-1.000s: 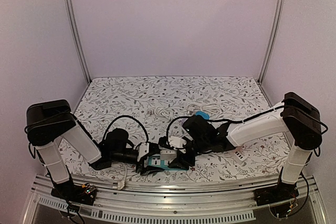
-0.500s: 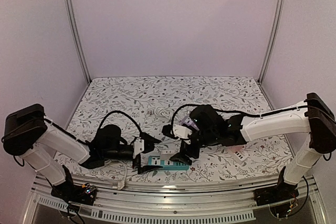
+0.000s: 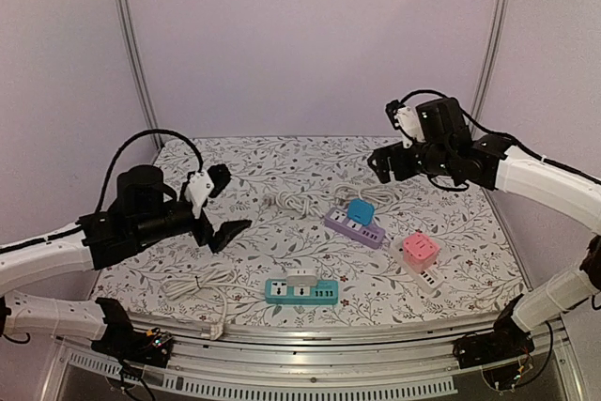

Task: Insert the plug

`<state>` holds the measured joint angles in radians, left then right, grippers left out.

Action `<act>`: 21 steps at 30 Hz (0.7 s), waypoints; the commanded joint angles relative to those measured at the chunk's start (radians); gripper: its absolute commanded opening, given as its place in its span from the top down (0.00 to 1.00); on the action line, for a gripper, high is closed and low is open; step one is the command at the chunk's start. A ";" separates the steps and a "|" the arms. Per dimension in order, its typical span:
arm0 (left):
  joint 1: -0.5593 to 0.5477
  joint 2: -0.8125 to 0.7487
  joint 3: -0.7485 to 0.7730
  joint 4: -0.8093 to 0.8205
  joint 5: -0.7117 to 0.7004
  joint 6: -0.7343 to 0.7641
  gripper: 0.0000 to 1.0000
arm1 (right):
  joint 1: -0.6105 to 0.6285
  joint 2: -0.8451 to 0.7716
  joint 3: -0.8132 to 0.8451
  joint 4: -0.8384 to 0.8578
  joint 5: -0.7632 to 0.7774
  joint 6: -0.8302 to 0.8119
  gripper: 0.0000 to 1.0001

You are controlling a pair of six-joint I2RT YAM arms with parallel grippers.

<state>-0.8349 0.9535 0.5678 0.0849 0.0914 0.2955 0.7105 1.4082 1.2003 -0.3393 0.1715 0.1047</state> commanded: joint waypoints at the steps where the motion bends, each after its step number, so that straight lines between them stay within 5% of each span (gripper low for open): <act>1: 0.206 -0.070 0.052 -0.300 -0.194 -0.143 0.00 | -0.233 -0.116 -0.082 -0.177 0.034 0.241 0.01; 10: 0.569 -0.385 -0.035 -0.377 -0.290 -0.281 0.00 | -0.746 -0.384 -0.288 -0.231 -0.074 0.283 0.01; 16: 0.713 -0.522 -0.106 -0.380 -0.402 -0.292 0.00 | -0.752 -0.444 -0.413 -0.240 0.292 0.400 0.01; 21: 0.767 -0.533 -0.125 -0.401 -0.335 -0.292 0.00 | -0.752 -0.487 -0.510 -0.185 0.250 0.409 0.01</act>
<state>-0.1070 0.4290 0.4637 -0.2768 -0.2668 0.0196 -0.0406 0.9684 0.7532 -0.5529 0.3817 0.4686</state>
